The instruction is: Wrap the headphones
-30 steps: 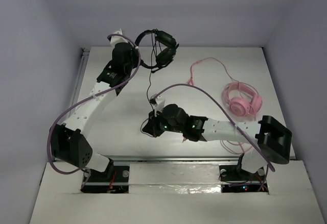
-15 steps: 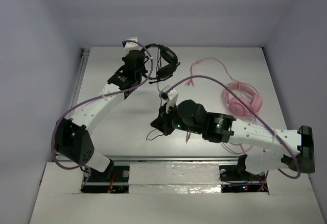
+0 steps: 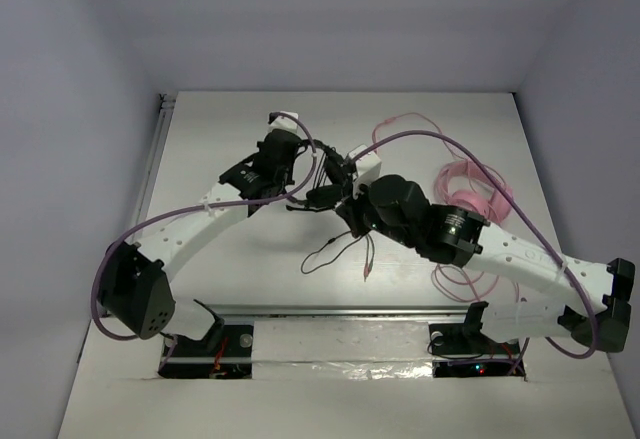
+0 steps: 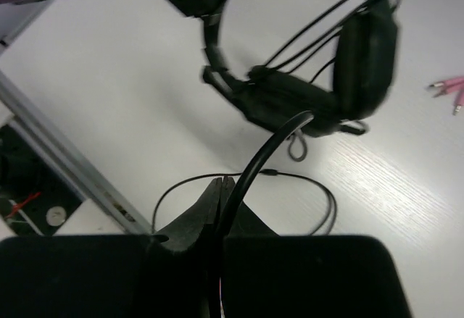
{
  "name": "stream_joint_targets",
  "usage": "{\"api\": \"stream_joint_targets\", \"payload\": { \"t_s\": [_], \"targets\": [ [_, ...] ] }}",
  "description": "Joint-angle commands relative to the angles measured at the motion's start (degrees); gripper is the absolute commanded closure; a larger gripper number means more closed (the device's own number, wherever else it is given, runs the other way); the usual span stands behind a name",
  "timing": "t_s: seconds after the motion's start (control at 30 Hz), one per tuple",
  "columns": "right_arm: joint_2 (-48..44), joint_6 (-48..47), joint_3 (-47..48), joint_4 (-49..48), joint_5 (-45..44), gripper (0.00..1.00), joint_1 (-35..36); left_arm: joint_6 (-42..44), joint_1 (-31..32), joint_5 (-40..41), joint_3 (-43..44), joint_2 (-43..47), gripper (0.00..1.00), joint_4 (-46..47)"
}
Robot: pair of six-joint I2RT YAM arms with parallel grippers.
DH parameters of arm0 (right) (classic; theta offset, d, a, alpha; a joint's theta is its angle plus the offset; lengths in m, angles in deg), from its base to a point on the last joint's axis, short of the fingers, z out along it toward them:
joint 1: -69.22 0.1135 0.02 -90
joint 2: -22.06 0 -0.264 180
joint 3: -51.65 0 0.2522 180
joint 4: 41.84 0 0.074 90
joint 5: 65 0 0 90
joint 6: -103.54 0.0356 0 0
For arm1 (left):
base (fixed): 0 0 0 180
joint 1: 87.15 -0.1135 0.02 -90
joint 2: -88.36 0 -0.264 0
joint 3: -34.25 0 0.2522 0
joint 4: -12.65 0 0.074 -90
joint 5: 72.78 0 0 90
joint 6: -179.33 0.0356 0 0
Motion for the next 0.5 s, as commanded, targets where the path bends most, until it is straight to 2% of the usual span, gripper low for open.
{"api": "stream_joint_targets", "payload": {
  "t_s": [0.0,0.1,0.23,0.3,0.37,0.43,0.47],
  "targets": [
    [-1.67,-4.47,2.53,2.45,-0.45,1.00,-3.24,1.95,-0.37,-3.58,-1.10,5.22,1.00,-1.78],
    [-2.72,-5.44,3.05,0.87,4.30,1.00,-6.94,2.47,-0.37,-6.03,-3.39,6.10,1.00,-2.40],
    [-0.28,-6.67,6.30,1.74,4.40,1.00,-8.35,4.41,0.94,-11.22,-3.84,4.53,1.00,-2.93],
    [0.61,-6.94,8.23,1.74,4.75,1.00,-8.35,4.06,1.48,-10.27,-3.05,3.13,1.00,-4.68],
    [1.66,-6.59,9.81,2.70,7.19,1.00,-8.35,1.88,2.09,-5.55,-2.08,1.80,1.00,-5.47],
    [1.32,-5.88,10.79,3.24,8.87,1.00,-8.35,0.29,-0.79,-7.00,-0.59,2.15,1.00,-5.30],
    [0.36,-5.45,10.35,3.41,10.44,1.00,-8.35,-0.24,-1.94,-11.28,-0.06,2.59,1.00,-4.34]
  ]
}}
